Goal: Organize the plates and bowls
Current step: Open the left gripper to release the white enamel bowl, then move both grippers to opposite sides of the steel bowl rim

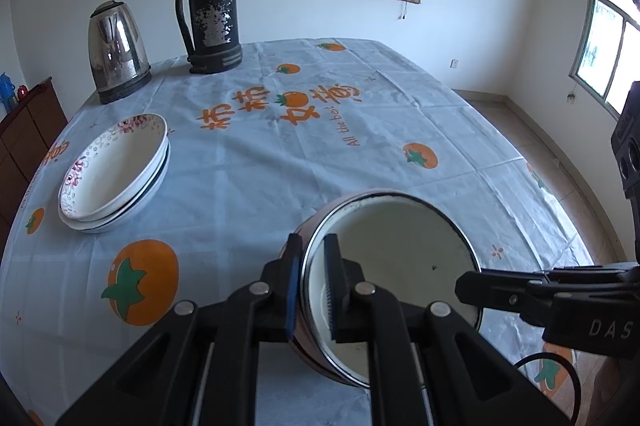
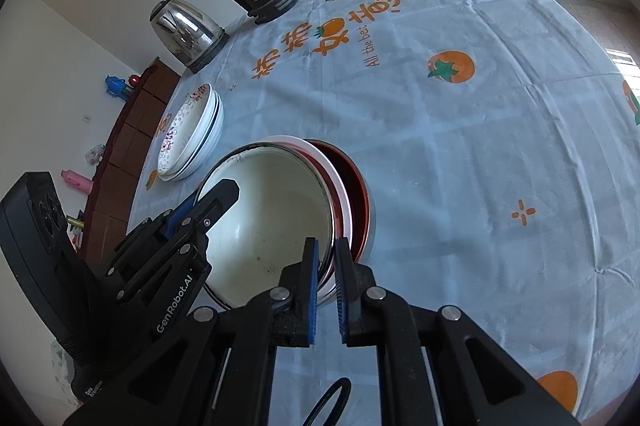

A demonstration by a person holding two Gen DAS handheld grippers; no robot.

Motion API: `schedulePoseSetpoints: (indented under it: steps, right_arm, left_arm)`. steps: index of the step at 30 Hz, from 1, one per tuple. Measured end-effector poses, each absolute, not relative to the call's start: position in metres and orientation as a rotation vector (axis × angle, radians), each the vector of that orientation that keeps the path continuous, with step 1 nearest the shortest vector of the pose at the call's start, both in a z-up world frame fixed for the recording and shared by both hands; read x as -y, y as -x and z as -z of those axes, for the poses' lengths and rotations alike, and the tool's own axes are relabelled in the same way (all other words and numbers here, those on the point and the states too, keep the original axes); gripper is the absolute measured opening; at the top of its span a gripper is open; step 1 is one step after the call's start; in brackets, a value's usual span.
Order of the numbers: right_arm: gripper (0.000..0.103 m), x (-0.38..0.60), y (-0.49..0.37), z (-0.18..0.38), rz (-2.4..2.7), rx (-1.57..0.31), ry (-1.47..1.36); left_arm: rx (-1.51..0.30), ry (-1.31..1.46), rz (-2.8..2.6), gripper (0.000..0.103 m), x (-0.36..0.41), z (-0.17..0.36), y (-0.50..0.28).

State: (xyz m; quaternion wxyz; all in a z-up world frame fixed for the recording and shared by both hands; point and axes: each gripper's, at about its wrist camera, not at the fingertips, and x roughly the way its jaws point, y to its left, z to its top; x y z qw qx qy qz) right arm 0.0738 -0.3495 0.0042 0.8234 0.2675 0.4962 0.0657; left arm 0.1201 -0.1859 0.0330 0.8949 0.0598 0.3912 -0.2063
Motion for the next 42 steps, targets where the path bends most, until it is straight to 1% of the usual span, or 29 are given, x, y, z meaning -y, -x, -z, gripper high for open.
schedulePoseSetpoints:
  steps: [5, 8, 10, 11, 12, 13, 14, 15, 19, 22, 28, 36, 42]
  right_arm:
    - [0.009, 0.348, -0.075, -0.003, -0.138, -1.066, -0.554]
    - [0.009, 0.348, -0.074, -0.002, -0.135, -1.076, -0.549]
    - [0.009, 0.348, -0.074, -0.002, -0.127, -1.079, -0.542]
    - [0.009, 0.349, -0.074, -0.002, -0.127, -1.079, -0.542]
    - [0.009, 0.349, -0.074, -0.002, -0.128, -1.077, -0.547]
    - [0.009, 0.349, -0.075, -0.003, -0.129, -1.074, -0.551]
    - [0.009, 0.348, -0.075, -0.004, -0.131, -1.068, -0.55]
    - [0.009, 0.347, -0.075, -0.005, -0.131, -1.059, -0.541]
    - [0.009, 0.344, -0.074, -0.012, -0.119, -1.001, -0.504]
    - [0.009, 0.344, -0.074, -0.013, -0.107, -0.959, -0.492]
    - [0.009, 0.346, -0.073, -0.012, -0.094, -0.936, -0.485]
    - [0.009, 0.344, -0.079, -0.022, -0.04, -0.818, -0.415]
    - [0.009, 0.335, -0.097, -0.01, -0.026, -0.814, -0.401]
  left_arm:
    - [-0.8, -0.133, 0.425, 0.009, 0.189, -0.035, -0.118]
    - [-0.783, -0.136, 0.416, 0.017, 0.189, -0.039, -0.119]
    - [-0.745, -0.143, 0.394, 0.018, 0.187, -0.045, -0.118]
    - [-0.72, -0.153, 0.377, 0.021, 0.185, -0.049, -0.117]
    - [-0.702, -0.158, 0.365, 0.029, 0.184, -0.054, -0.118]
    - [-0.691, -0.155, 0.359, 0.034, 0.181, -0.057, -0.119]
    - [-0.682, -0.148, 0.352, 0.043, 0.178, -0.06, -0.12]
    - [-0.672, -0.143, 0.341, 0.048, 0.174, -0.062, -0.122]
    - [-0.648, -0.132, 0.315, 0.051, 0.164, -0.061, -0.128]
    - [-0.665, -0.129, 0.316, 0.051, 0.165, -0.052, -0.132]
    - [-0.689, -0.13, 0.327, 0.051, 0.172, -0.037, -0.134]
    - [-0.699, -0.151, 0.28, 0.051, 0.178, -0.024, -0.142]
    - [-0.707, -0.167, 0.26, 0.053, 0.179, -0.019, -0.146]
